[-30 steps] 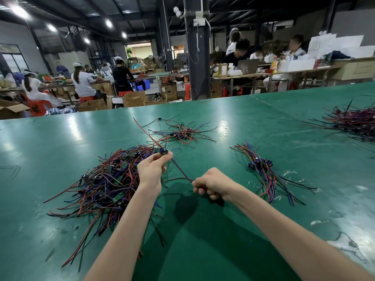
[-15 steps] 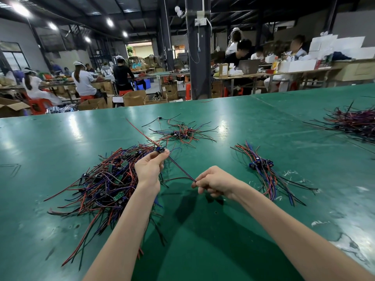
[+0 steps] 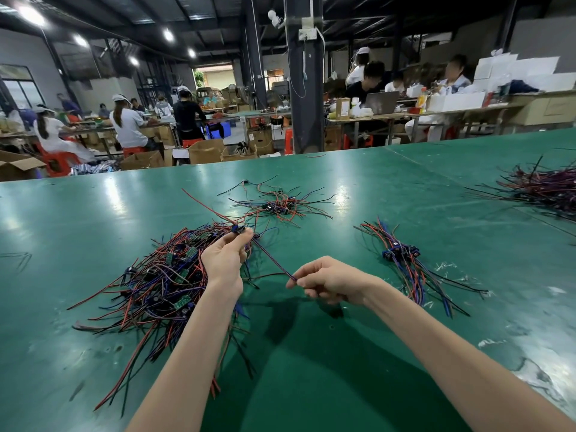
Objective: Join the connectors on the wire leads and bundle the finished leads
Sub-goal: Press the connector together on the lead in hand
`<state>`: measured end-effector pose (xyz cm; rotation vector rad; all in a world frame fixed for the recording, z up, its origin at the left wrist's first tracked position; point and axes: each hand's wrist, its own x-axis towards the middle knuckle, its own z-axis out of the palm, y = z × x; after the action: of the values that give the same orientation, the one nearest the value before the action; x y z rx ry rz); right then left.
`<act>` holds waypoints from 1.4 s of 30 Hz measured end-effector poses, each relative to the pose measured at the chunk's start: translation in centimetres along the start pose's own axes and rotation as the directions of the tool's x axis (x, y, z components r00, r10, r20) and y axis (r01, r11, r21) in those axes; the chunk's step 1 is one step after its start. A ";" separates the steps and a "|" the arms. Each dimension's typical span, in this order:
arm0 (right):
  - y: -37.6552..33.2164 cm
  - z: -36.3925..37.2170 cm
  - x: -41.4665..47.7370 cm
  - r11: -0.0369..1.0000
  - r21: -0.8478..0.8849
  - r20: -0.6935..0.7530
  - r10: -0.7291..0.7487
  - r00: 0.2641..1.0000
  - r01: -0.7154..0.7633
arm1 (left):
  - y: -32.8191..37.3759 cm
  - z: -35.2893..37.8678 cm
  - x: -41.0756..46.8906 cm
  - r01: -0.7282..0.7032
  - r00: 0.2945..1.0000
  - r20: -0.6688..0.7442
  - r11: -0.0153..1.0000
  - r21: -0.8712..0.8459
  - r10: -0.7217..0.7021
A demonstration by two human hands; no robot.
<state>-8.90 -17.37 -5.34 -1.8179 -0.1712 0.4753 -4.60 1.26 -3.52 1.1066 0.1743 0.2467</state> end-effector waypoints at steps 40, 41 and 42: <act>-0.9 0.2 -0.6 0.996 0.068 0.122 0.042 0.992 -0.050 | -1.6 0.4 -0.3 0.016 0.999 0.047 0.990 0.143 -0.023; -0.8 0.0 -0.7 0.996 0.068 0.139 0.049 0.989 -0.059 | -1.6 0.5 -0.4 0.015 0.998 0.056 0.988 0.151 -0.023; -0.8 -0.2 -0.7 0.995 0.071 0.153 0.052 0.987 -0.063 | -1.6 0.5 -0.5 0.018 0.998 0.058 0.988 0.151 -0.027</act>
<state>-9.35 -17.54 -4.42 -1.7163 -0.2027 0.6530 -4.74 -0.02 -4.71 1.2601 0.1534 0.1820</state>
